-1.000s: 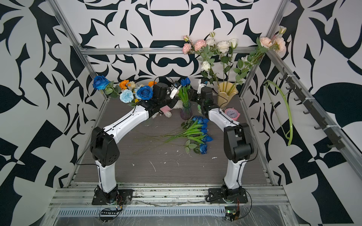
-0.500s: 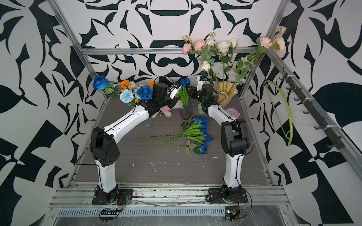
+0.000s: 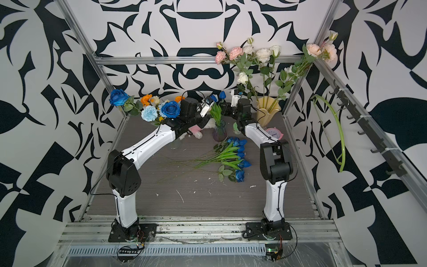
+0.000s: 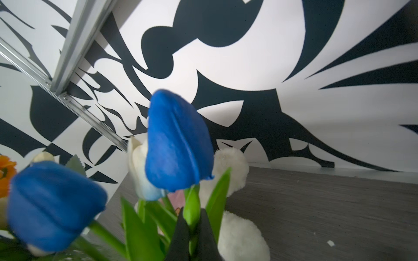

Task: Pick out blue flowers from the vase
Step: Pick up the flower from the vase.

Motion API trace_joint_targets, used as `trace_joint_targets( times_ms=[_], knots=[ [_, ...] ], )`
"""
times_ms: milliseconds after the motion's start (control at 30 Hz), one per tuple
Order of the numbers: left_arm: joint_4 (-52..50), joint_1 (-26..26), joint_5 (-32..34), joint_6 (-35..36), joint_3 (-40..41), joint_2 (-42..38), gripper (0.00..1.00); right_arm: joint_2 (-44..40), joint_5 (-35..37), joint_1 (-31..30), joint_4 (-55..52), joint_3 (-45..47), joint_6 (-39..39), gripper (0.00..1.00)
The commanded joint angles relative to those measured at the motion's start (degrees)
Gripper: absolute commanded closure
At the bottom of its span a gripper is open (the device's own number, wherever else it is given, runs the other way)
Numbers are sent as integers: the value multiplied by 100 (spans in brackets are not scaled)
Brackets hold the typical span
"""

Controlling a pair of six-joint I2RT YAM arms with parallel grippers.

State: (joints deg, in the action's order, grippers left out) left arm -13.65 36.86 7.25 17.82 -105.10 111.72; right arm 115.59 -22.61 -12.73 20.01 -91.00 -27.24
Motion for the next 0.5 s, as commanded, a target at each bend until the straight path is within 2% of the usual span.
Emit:
trace_joint_targets(
  times_ms=[0, 333, 467],
  knots=[
    [-72, -1, 15, 20, -172, 37, 48, -642, 60, -1, 79, 58, 195, 100],
    [-6, -4, -4, 11, -81, -13, 48, -2088, 963, 5, -445, 810, 1182, 100],
    [3, -2, -13, 38, -81, -10, 48, -2832, 1270, 2, -399, 1237, 1302, 100]
  ],
)
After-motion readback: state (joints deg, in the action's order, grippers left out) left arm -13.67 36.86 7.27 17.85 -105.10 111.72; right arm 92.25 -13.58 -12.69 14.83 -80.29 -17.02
